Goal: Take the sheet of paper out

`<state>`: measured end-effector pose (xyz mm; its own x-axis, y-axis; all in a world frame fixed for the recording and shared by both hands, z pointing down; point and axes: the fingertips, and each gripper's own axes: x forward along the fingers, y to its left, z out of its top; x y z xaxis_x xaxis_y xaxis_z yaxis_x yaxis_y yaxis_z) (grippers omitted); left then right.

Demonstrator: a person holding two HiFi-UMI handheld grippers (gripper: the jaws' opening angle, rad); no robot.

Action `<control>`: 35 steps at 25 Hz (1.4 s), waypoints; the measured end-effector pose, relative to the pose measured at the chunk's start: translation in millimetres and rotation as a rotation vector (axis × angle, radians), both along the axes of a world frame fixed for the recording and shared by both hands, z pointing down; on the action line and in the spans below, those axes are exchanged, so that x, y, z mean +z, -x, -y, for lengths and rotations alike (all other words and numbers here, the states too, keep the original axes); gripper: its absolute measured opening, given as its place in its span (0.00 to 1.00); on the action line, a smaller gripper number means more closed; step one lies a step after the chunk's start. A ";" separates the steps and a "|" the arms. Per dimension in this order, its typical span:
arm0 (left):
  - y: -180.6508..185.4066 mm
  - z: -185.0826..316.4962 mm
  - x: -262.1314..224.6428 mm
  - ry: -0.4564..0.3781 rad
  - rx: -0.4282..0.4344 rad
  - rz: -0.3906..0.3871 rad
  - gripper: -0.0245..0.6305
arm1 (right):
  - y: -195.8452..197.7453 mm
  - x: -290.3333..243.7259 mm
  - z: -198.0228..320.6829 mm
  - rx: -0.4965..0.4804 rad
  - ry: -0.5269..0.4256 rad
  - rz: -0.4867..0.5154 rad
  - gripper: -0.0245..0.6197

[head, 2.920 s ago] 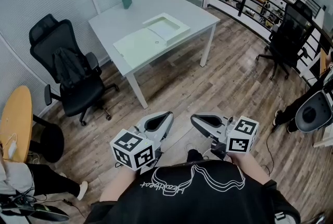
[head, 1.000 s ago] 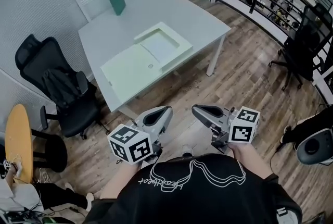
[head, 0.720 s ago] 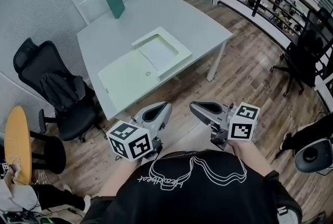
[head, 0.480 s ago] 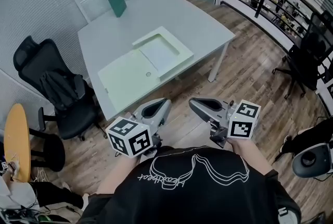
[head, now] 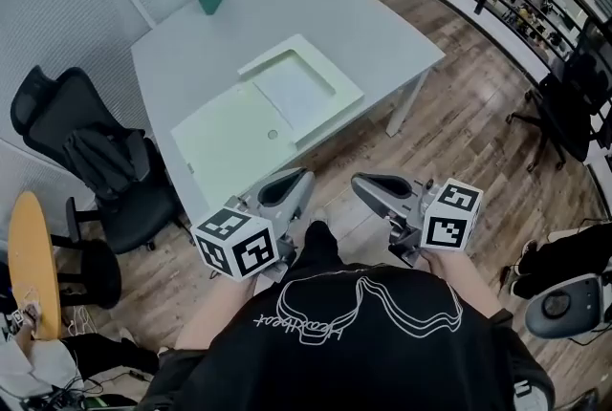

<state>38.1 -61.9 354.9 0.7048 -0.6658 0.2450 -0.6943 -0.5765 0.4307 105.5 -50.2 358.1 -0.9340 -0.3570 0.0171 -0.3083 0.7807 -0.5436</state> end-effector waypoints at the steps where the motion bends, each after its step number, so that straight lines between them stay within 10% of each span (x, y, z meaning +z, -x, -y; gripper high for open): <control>1: 1.8 10.3 1.2 0.007 0.005 0.003 0.06 | 1.8 1.7 9.7 0.004 0.010 -0.002 0.05; 19: 54.8 185.1 60.9 0.154 -0.015 0.084 0.06 | 39.6 36.6 172.2 0.034 0.160 0.009 0.05; 35: 109.3 251.1 151.5 0.350 -0.054 -0.007 0.23 | 83.2 81.9 245.2 0.043 0.269 -0.055 0.05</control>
